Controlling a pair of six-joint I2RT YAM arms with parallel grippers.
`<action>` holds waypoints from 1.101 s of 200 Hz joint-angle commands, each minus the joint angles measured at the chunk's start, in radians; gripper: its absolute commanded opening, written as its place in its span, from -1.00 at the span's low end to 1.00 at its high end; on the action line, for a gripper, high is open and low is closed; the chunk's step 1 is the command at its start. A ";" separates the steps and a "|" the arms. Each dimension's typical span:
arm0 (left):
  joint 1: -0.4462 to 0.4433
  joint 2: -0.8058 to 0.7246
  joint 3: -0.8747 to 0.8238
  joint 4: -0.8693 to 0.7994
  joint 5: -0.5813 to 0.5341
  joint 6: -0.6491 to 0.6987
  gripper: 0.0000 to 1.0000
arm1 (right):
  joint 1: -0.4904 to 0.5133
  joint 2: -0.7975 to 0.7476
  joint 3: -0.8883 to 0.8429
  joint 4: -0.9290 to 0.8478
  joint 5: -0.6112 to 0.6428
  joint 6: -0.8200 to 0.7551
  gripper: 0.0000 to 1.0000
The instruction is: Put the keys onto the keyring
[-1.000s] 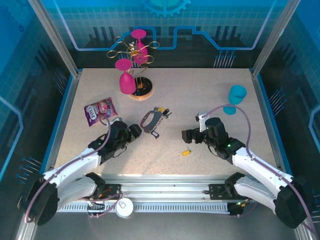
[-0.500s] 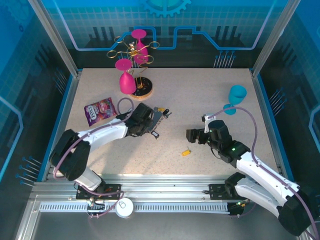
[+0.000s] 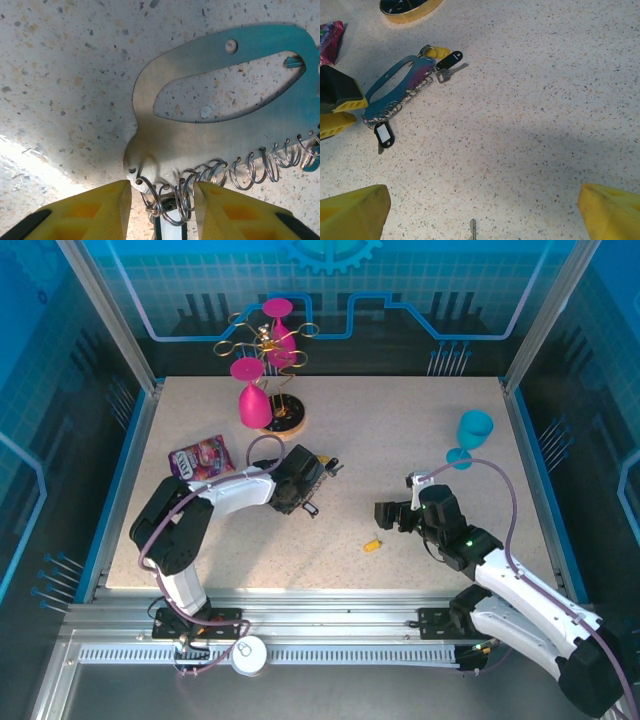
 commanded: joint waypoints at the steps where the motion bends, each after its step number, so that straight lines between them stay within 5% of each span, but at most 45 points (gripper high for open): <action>1: -0.008 0.028 0.036 -0.042 0.001 -0.014 -0.27 | 0.011 -0.020 -0.009 -0.019 0.011 0.014 0.94; 166: -0.006 0.055 0.014 -0.039 0.006 -0.038 -0.75 | 0.012 -0.043 -0.010 -0.033 0.002 0.019 0.95; 220: -0.010 -0.021 -0.015 0.032 0.000 0.110 -1.00 | 0.012 -0.066 -0.014 -0.031 -0.026 -0.028 0.97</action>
